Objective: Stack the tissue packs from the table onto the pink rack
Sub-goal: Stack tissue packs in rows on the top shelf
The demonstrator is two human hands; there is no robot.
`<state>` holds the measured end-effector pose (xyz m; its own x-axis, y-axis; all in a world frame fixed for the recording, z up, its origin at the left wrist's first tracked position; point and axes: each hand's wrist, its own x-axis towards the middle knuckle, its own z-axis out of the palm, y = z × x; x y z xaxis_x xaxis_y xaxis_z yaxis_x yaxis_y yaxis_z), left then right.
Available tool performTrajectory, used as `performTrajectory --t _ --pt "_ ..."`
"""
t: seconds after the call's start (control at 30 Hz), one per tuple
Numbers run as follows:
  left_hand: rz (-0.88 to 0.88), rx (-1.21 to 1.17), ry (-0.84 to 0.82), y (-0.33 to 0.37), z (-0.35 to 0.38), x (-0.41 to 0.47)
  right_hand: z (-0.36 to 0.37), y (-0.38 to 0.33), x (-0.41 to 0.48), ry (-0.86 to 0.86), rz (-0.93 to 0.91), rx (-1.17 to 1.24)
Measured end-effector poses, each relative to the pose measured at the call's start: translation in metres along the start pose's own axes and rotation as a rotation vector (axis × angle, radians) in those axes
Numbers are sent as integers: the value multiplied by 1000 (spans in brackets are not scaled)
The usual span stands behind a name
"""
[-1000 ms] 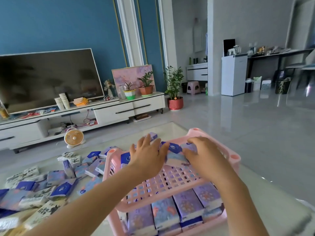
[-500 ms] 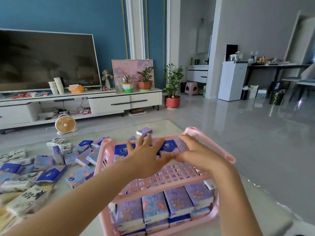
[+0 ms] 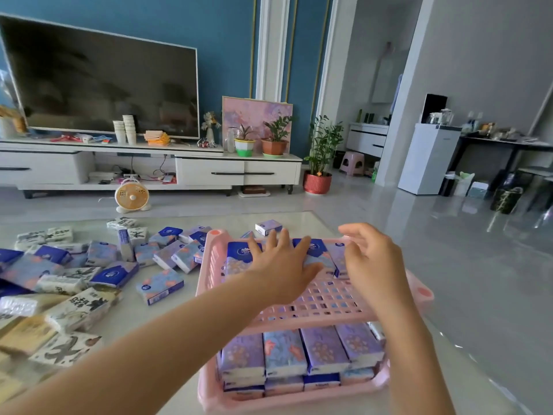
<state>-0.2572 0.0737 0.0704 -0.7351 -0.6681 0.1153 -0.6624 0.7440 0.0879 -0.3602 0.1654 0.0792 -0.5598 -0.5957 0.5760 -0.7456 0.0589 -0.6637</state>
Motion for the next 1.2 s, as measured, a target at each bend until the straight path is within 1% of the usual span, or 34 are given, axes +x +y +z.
performTrajectory --t 0.07,0.13,0.2,0.23,0.27,0.3,0.33,0.4,0.47,0.53,0.57,0.6,0.67,0.73,0.8,0.83,0.9,0.93,0.97,1.03,1.1,1.13,1.2 --pt "-20 -259 103 -2 -14 -4 -3 -24 -11 15 -63 146" --pt "-71 -545 347 -16 -31 -17 -4 -54 -24 -30 -114 352" --pt "-118 -695 635 -44 -45 -40 -2 -83 -37 -168 -121 601" --pt "-141 -705 742 -62 -48 -53 0 -97 -44 -268 -120 718" --pt "-182 -680 804 -83 -49 -67 5 -108 -50 -377 -124 816" --pt "-240 -646 823 -105 -47 -79 13 -118 -57 -492 -123 900" --pt "-313 -617 804 -127 -43 -90 22 -127 -63 -605 -106 972" --pt "-478 -592 664 -167 -26 -109 49 -141 -78 -832 -51 1052" --pt "-571 -569 498 -197 -4 -124 84 -152 -97 -1037 -2 999" --pt "-598 -541 398 -216 15 -134 127 -153 -117 -1150 58 862" --pt "-609 -520 371 -222 22 -137 150 -150 -126 -1155 107 798" --pt "-621 -500 357 -226 28 -139 171 -145 -132 -1119 167 740" --pt "-625 -484 347 -233 36 -136 208 -132 -140 -927 291 644" --pt "-594 -467 332 -241 40 -128 235 -120 -141 -680 344 570" --pt "-568 -442 322 -250 40 -113 256 -111 -138 -539 318 452" --pt "-563 -427 313 -256 40 -102 268 -107 -135 -485 268 341" --pt "-555 -404 288 -268 40 -79 293 -100 -129 -312 94 75" --pt "-568 -389 262 -275 41 -67 306 -97 -124 -253 19 -17" --pt "-595 -359 219 -282 44 -56 319 -93 -119 -236 -6 -60" --pt "-661 -261 98 -298 54 -39 339 -87 -107 -225 26 -98" --pt "-724 -139 0 -309 62 -27 349 -83 -98 -267 43 -140" --pt "-746 -76 -30 -314 66 -21 352 -80 -94 -263 44 -186" --pt "-760 15 -72 -320 70 -13 356 -73 -87 -326 53 -291"
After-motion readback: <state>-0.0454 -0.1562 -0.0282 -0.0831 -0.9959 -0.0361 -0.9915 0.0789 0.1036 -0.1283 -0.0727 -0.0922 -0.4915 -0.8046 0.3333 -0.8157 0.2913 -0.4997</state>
